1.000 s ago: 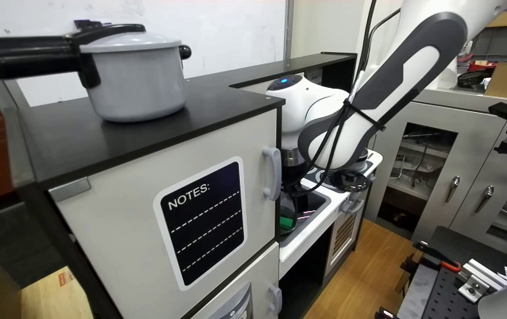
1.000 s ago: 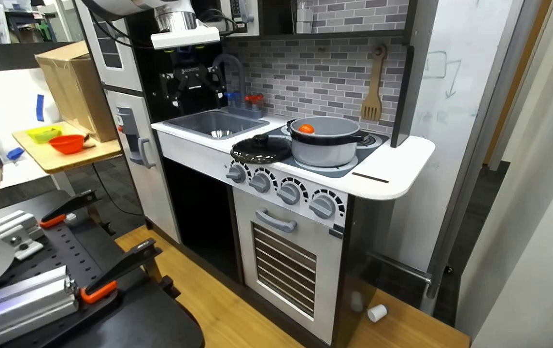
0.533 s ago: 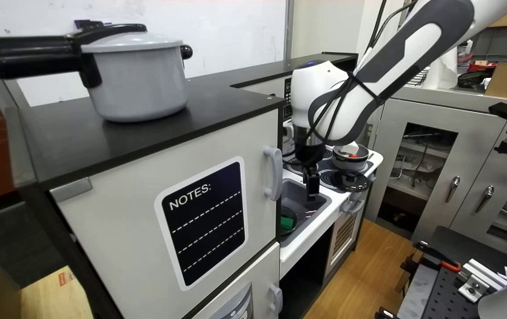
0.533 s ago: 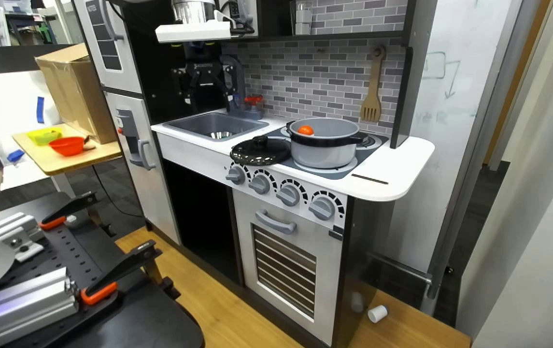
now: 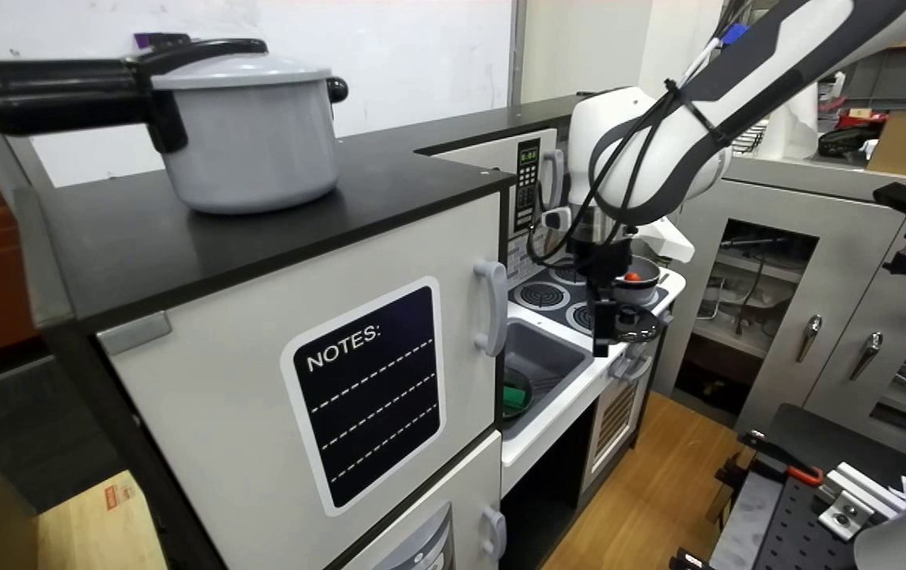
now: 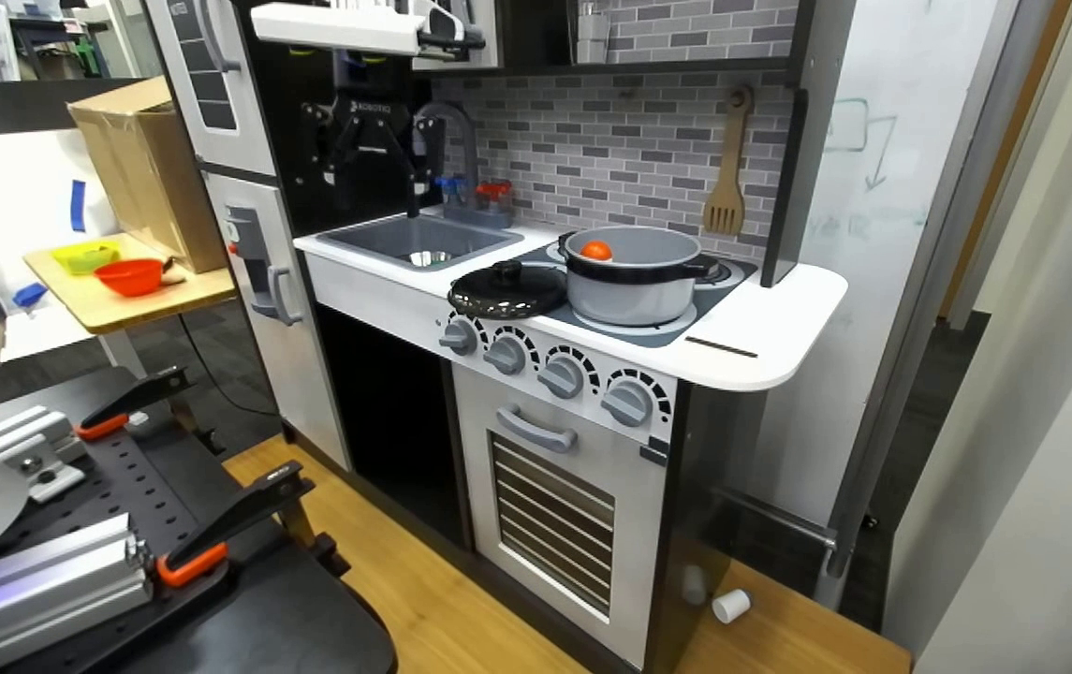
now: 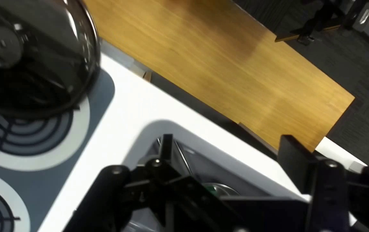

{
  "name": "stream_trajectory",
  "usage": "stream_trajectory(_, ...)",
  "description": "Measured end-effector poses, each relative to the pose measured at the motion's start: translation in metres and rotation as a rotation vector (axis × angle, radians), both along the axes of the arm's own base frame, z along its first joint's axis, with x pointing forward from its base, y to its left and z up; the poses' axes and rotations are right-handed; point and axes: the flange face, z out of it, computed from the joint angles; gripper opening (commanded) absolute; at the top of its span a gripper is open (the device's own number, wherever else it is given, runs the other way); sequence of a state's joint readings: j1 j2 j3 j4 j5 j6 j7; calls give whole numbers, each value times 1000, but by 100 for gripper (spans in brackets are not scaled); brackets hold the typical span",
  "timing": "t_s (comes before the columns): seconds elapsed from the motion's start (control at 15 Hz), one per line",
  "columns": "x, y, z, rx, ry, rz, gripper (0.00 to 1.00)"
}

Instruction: Pick up and put down the green block then put the salt cellar inside the pot and the green block in the sink

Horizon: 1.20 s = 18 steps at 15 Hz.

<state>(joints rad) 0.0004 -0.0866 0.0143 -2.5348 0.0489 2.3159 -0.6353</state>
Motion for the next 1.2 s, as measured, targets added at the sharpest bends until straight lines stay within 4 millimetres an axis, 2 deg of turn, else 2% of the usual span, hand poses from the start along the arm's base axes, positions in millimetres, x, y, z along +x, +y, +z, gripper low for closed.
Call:
stream_trajectory(0.2, -33, -55, 25, 18, 6, -166, 100)
stream_trajectory(0.4, -57, -89, 48, 37, -17, -345, 100)
stream_trajectory(0.53, -66, -97, 59, 44, -28, -440, 100)
stream_trajectory(0.73, -72, -97, 68, 40, -29, -538, 100)
stream_trajectory(1.2, -73, -96, 70, 38, -22, -571, 100)
